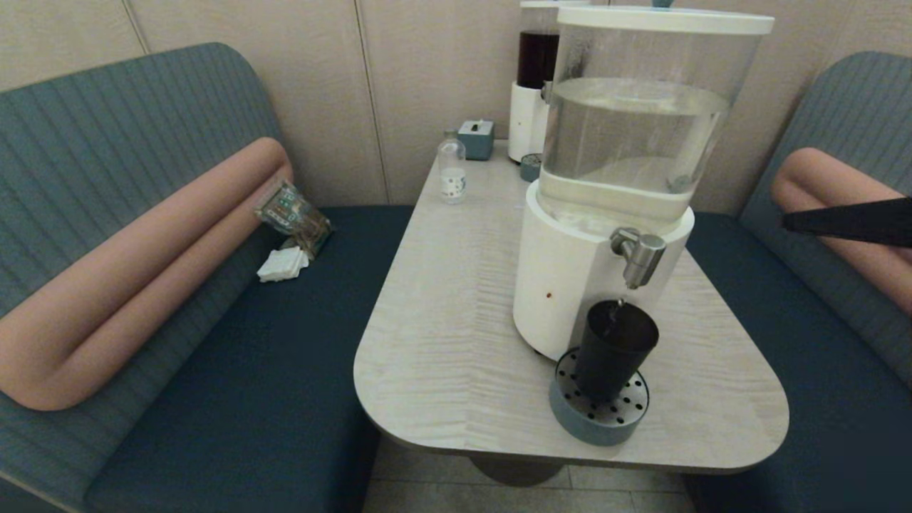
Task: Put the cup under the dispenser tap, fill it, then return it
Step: Turn off the faucet
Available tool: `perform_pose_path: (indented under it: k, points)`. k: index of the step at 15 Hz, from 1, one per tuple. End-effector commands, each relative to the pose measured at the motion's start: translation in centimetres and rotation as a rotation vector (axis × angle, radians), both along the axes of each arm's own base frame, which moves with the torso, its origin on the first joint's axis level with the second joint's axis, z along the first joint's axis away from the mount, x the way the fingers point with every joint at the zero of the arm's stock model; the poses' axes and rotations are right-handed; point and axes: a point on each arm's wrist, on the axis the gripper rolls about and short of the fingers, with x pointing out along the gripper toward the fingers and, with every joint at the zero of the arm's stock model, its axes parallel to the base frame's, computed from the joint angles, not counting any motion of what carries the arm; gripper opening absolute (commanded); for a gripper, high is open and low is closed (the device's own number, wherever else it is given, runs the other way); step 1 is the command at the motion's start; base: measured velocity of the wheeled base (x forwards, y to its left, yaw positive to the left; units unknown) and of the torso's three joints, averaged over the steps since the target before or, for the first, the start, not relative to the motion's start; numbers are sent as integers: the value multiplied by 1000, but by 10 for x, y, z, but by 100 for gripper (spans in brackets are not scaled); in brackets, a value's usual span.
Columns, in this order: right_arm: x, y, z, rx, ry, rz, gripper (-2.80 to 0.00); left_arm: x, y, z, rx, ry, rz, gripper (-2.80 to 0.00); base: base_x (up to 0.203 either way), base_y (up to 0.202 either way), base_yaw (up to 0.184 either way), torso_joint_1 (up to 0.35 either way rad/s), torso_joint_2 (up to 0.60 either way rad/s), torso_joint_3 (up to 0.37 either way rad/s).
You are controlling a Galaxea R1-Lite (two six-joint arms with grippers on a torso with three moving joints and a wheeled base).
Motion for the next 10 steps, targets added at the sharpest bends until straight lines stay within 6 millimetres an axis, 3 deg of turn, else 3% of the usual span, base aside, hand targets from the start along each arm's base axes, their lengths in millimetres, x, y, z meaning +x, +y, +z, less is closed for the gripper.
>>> perform_pose_path:
  k: [1,4,6,10]
  points:
    - [-58,-17,1,-8,-92,-68,-280,0,0,0,1,1,0,-280,0,0,0,0,0,0]
    - [-110,-31,-26,-93,-126,-238,-280,0,0,0,1,1,0,-280,0,0,0,0,0,0]
    - [-139,-29,-45,-142,-163,-291,-280,0,0,0,1,1,0,-280,0,0,0,0,0,0]
    - [-180,-24,-77,-199,-223,-300,-280,0,0,0,1,1,0,-280,0,0,0,0,0,0]
